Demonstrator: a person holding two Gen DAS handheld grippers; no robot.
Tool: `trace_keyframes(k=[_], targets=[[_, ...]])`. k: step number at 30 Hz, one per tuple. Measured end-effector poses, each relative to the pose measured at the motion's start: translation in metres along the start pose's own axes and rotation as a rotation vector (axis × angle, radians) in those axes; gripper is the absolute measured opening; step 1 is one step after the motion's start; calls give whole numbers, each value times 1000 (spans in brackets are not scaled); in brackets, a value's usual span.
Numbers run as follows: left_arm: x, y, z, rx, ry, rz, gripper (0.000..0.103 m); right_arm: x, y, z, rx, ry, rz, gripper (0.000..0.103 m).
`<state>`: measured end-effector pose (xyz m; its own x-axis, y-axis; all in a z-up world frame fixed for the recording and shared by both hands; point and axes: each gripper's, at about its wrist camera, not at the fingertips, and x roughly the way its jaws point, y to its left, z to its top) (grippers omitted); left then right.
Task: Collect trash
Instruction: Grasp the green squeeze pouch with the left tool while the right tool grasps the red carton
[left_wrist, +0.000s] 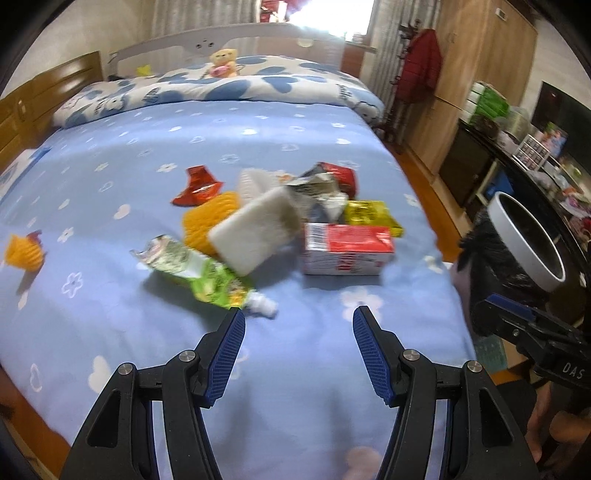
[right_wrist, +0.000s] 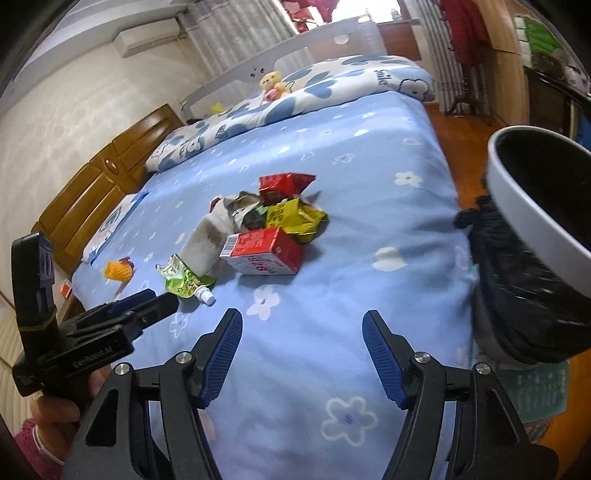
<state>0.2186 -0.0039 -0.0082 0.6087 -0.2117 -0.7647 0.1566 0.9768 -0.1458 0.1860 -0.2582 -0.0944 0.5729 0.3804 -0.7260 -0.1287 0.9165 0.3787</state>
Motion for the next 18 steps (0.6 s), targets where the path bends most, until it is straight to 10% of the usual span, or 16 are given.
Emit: trace_keyframes(k=[18], targets=[[42,63,25,-160,50,32,61,69,24,25,-156,46,83,69]])
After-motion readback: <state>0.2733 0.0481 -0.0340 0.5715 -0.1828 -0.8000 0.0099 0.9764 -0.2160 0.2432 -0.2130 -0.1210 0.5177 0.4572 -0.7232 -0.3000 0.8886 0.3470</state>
